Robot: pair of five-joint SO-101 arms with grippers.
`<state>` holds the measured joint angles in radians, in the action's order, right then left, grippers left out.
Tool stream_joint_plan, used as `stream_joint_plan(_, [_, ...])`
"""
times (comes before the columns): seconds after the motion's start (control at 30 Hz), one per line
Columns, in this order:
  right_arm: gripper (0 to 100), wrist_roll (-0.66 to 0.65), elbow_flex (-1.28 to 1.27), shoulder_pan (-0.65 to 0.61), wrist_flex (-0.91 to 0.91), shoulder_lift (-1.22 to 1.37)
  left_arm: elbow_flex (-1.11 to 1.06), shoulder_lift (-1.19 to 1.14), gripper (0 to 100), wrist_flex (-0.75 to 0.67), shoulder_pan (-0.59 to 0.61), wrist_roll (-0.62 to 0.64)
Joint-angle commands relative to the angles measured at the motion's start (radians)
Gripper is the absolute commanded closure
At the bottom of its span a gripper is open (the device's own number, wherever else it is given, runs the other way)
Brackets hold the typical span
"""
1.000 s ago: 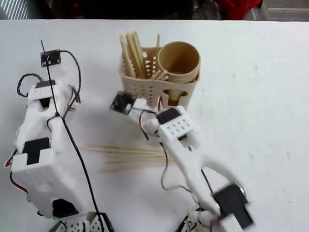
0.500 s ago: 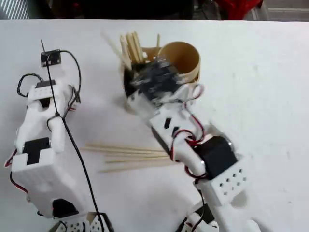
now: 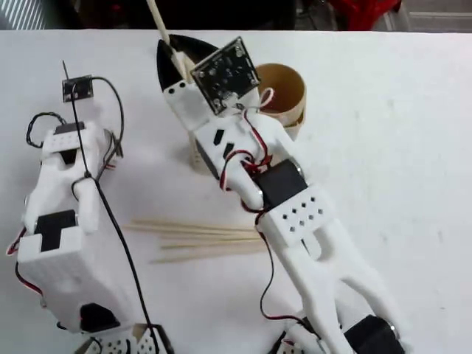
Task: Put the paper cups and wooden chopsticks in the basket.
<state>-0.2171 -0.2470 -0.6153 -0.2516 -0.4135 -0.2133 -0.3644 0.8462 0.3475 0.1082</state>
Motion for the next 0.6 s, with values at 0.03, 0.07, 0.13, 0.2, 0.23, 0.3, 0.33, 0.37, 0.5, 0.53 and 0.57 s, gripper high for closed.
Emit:
stream_joint_plan(0.03, [98.1,-0.002,-0.009,0.044,0.067,0.001,0.044,0.004,87,-0.005,0.001,-0.012])
stream_joint_plan(0.07, [98.1,-0.002,-0.020,0.047,0.068,0.004,0.044,0.004,87,-0.005,0.001,-0.012])
stream_joint_plan(0.13, [98.1,-0.002,-0.043,0.064,0.068,0.005,0.044,0.004,87,-0.005,0.001,-0.012])
stream_joint_plan(0.2, [98.1,-0.003,-0.066,0.073,0.068,0.005,0.044,0.004,87,-0.005,0.001,-0.012])
stream_joint_plan(0.23, [98.1,-0.003,-0.077,0.082,0.062,0.004,0.044,0.004,87,-0.005,0.001,-0.012])
stream_joint_plan(0.3, [98.0,-0.003,-0.103,0.096,0.061,0.002,0.044,0.004,87,-0.005,0.001,-0.012])
stream_joint_plan(0.33, [97.4,-0.003,-0.117,0.097,0.061,-0.001,0.044,0.004,87,-0.005,0.001,-0.012])
stream_joint_plan(0.37, [95.4,-0.003,-0.130,0.099,0.061,-0.004,0.044,0.004,87,-0.005,0.001,-0.012])
stream_joint_plan(0.5, [83.7,-0.003,-0.150,0.099,-0.001,-0.005,0.044,0.004,87,-0.005,0.001,-0.012])
stream_joint_plan(0.53, [83.1,-0.002,-0.147,0.097,-0.039,-0.007,0.044,0.004,87,-0.005,0.001,-0.012])
stream_joint_plan(0.57, [83.2,-0.002,-0.135,0.096,-0.079,-0.008,0.044,0.004,87,-0.005,0.001,-0.012])
